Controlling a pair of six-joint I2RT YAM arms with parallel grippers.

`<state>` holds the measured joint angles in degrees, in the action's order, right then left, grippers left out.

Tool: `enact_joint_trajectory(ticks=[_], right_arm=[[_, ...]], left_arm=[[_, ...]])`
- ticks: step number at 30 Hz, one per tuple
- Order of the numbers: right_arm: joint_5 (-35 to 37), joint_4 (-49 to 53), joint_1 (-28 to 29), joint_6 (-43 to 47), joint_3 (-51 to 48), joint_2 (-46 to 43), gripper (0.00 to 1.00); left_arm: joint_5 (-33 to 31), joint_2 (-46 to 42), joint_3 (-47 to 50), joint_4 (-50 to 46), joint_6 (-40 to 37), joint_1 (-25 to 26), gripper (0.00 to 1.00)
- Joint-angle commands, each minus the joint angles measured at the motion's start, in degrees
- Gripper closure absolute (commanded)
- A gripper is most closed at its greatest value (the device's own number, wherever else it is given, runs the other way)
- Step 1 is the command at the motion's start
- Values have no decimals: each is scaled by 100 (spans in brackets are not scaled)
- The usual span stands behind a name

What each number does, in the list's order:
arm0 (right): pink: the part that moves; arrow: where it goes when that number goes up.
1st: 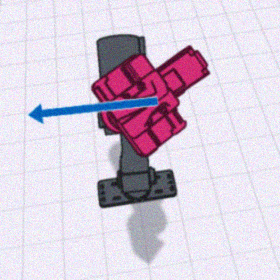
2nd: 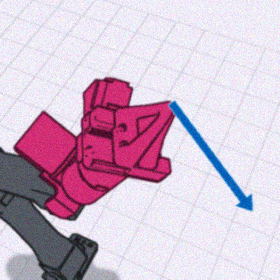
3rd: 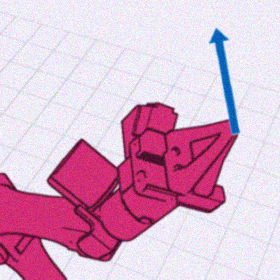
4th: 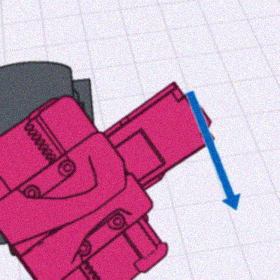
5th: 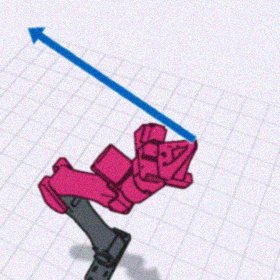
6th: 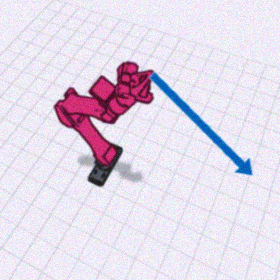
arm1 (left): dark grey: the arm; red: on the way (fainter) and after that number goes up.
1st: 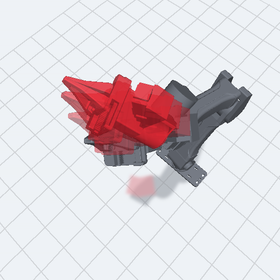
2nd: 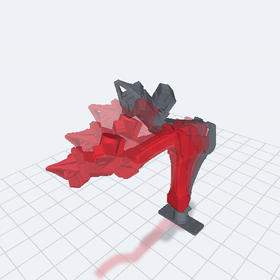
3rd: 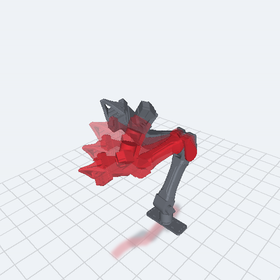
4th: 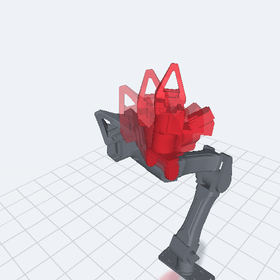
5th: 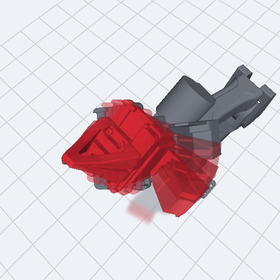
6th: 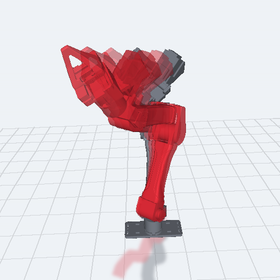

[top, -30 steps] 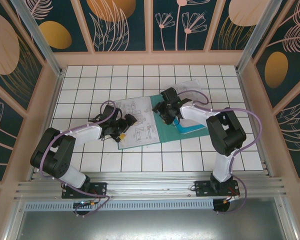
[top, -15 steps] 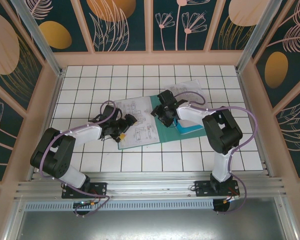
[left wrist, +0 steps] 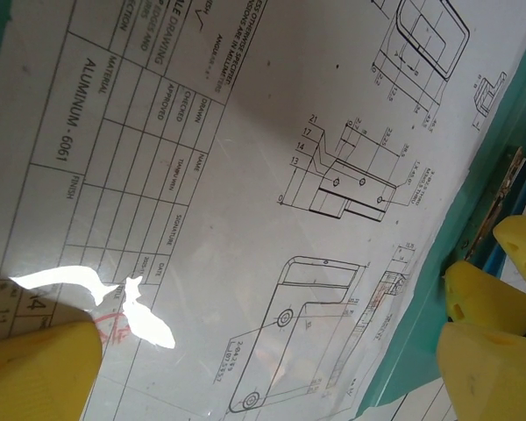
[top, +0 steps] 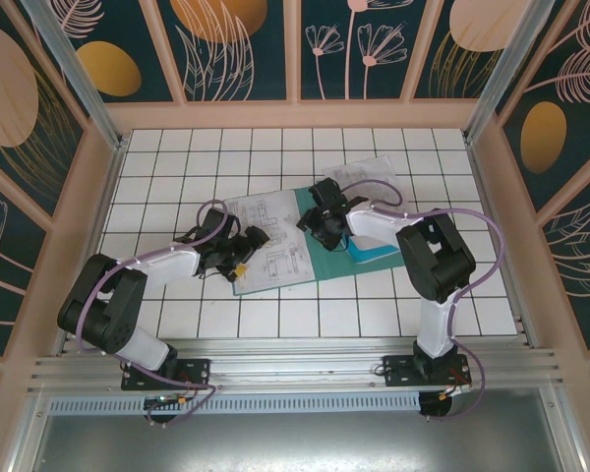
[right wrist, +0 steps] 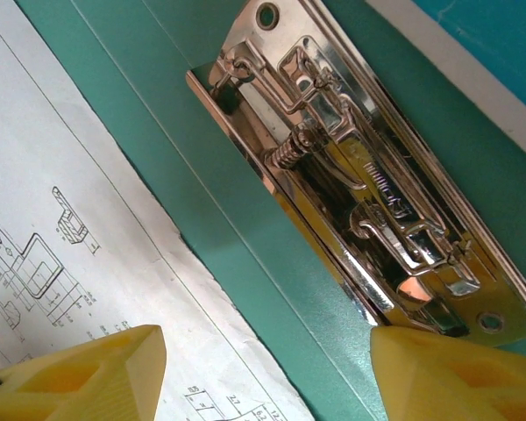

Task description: Put the files into the folder

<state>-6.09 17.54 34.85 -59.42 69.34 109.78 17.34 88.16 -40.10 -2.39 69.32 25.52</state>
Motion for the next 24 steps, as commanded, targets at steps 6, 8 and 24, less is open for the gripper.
enact_joint_trajectory(ticks=[6, 8, 24], right_arm=[[390, 696, -317, 281, -786, 616, 33], [473, 725, -319, 343, -843, 653, 33], [133, 1061, -506, 1207, -357, 422, 32]], left_arm=[[-334, -18, 176, -805, 111, 19, 1], [-367, -14, 160, -839, 105, 23, 1], [-476, -26, 134, -983, 118, 15, 1]])
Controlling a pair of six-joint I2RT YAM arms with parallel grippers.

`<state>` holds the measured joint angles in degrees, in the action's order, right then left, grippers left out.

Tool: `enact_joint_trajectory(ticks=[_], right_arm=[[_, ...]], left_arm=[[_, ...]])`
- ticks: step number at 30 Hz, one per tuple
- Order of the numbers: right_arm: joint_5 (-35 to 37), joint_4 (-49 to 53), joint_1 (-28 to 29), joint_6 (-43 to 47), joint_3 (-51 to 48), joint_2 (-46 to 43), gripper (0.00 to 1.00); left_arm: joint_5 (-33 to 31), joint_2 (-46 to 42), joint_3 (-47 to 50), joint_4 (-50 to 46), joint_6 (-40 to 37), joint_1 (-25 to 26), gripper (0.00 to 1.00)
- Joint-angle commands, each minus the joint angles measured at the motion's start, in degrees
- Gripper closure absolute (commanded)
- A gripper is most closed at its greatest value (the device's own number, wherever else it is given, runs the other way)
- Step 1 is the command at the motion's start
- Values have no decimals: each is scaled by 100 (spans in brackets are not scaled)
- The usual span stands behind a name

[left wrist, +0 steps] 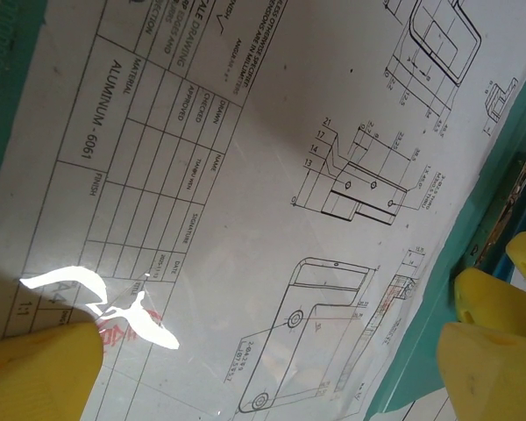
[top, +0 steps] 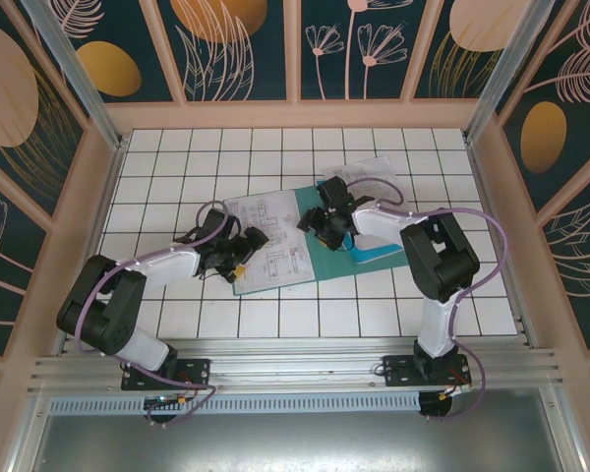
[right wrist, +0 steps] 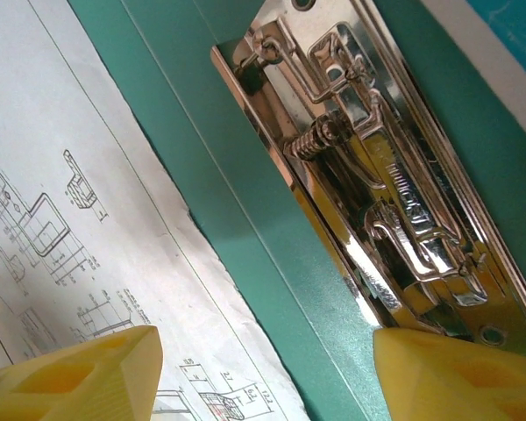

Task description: Put the files into the folder

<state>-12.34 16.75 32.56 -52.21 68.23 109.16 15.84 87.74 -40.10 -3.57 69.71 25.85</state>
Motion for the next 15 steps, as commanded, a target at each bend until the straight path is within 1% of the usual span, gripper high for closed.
enact_joint_trajectory(ticks=[1, 5, 15], right_arm=[[768, 1178, -276, 566, -208, 504, 32], [673, 1241, -294, 831, -121, 555, 32], [522, 1173, -392, 1165, -86, 624, 32]], left_arm=[[-327, 18, 133, -873, 81, -18, 1], [-352, -2, 137, -908, 74, -18, 1], [-371, 8, 127, -952, 57, -19, 1]])
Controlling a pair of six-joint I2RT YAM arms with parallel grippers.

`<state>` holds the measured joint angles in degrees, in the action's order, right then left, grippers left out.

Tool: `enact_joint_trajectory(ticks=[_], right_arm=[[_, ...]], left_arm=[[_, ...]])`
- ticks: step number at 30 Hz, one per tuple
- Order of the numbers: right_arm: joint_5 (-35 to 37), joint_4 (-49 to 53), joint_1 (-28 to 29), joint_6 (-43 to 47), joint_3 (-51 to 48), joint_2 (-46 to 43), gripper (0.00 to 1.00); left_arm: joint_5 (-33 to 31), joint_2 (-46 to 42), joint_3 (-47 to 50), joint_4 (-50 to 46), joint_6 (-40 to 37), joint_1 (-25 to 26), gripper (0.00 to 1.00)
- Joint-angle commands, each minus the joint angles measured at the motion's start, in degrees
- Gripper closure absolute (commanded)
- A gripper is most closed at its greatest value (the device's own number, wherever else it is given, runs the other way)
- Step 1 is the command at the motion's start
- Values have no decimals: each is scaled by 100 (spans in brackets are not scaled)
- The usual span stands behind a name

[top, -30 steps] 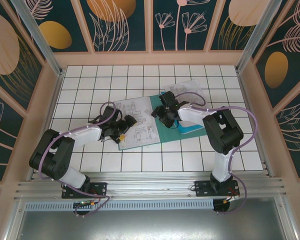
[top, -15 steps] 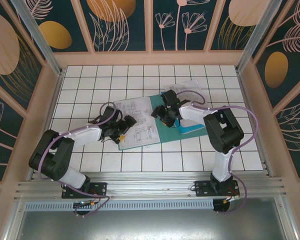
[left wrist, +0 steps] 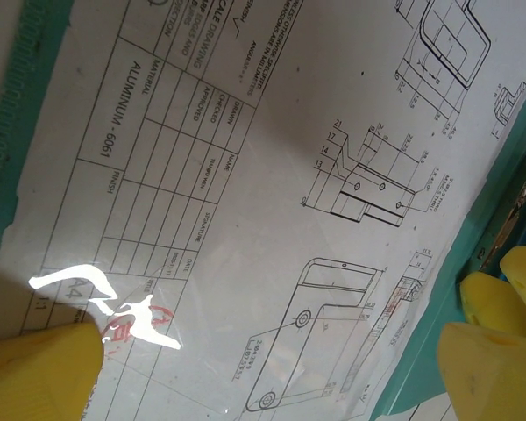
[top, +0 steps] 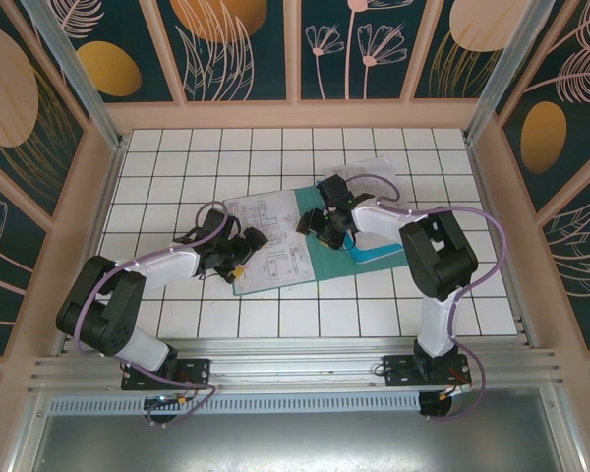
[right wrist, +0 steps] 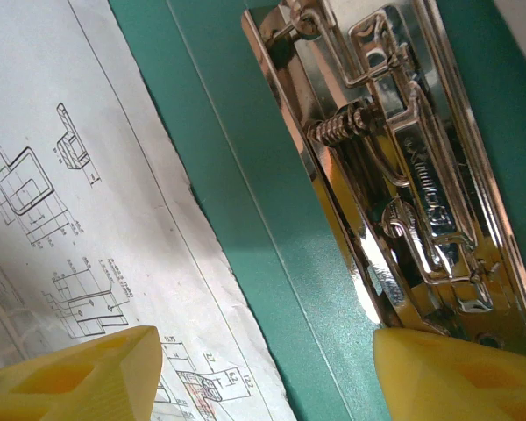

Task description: Put the files into the folder

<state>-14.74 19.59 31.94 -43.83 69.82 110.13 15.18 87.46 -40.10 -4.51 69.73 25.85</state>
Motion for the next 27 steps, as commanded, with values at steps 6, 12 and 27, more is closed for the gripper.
enact_joint_trajectory(ticks=[6, 12, 27], right_arm=[[158, 781, -354, 403, 224, 85, 31], [-317, 885, -371, 198, 999, -377, 29], [-1003, -526, -510, -895, -1152, -1937, 28]], left_arm=[[-295, 69, 99, -849, 30, -18, 1], [-290, 89, 80, -832, 16, -16, 1], [-247, 105, -4, -814, -29, -19, 1]])
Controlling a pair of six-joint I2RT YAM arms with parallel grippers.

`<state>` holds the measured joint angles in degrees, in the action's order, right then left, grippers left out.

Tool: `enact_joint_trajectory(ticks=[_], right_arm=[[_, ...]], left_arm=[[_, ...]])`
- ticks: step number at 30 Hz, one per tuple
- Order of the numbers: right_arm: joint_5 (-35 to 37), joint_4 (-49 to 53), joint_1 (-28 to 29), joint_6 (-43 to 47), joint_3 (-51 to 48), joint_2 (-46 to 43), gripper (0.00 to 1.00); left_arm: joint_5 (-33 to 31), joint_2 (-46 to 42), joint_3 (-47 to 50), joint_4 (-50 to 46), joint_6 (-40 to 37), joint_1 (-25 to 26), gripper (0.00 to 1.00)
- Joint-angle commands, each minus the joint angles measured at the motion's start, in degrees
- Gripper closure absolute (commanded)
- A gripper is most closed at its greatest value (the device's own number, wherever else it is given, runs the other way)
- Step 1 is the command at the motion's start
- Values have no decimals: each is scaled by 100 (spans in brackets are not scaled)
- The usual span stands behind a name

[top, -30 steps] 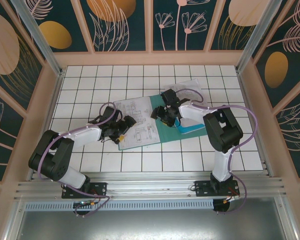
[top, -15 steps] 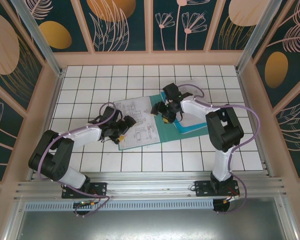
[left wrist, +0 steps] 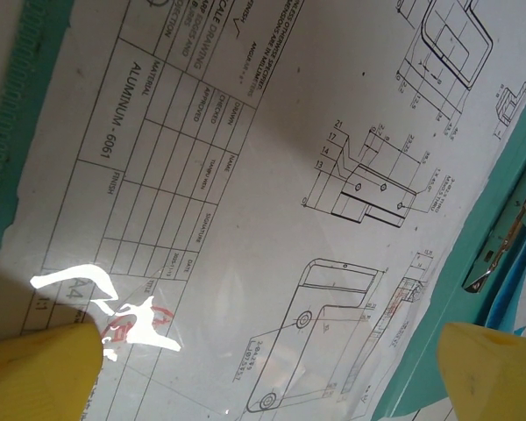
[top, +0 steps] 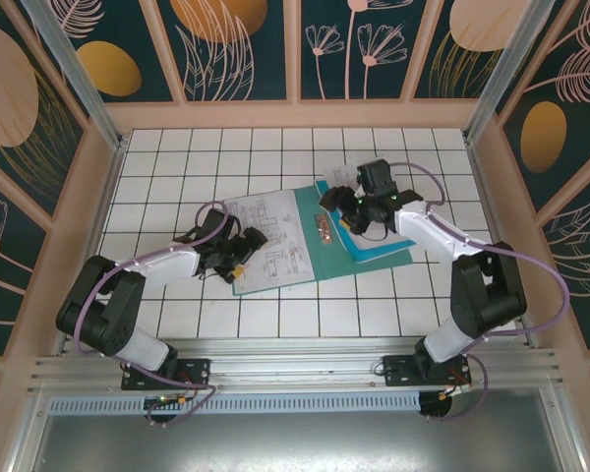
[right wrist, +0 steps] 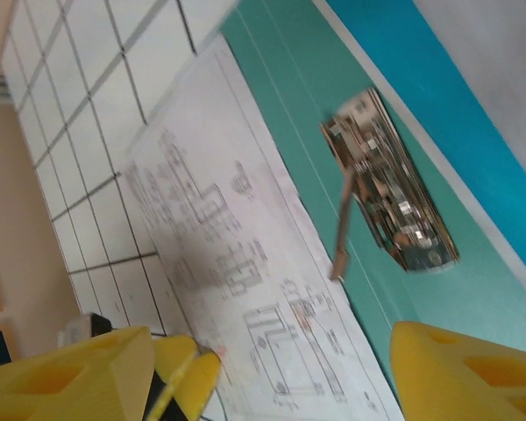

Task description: Put the files into the folder

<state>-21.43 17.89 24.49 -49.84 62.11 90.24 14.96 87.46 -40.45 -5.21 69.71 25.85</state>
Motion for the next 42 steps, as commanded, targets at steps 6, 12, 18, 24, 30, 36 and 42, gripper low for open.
enact_joint_trajectory(ticks=[6, 12, 18, 24, 30, 36, 42], right_arm=[[-694, -974, 478, -618, -394, 478, 28], [-747, -935, 385, -532, 743, 1379, 29], [-676, -553, 170, -306, 1979, 2300, 30], [-607, -486, 102, -202, 2875, 3115, 30], [-745, -533, 104, -227, 3534, 3690, 31], [-826, -601, 65, -141, 3736, 3541, 31], [-578, -1011, -297, -21, 2450, 2210, 31]], left_arm=[[-255, 133, 1, -779, -57, -20, 1], [-326, 154, -17, -801, -100, -18, 1], [-445, 158, -69, -862, -181, -103, 1], [-538, 176, -233, -999, -397, -378, 1], [-529, 280, -367, -1060, -639, -687, 1], [-551, 376, -591, -1152, -898, -944, 1], [-455, 203, -1017, -1347, -1004, -952, 2]])
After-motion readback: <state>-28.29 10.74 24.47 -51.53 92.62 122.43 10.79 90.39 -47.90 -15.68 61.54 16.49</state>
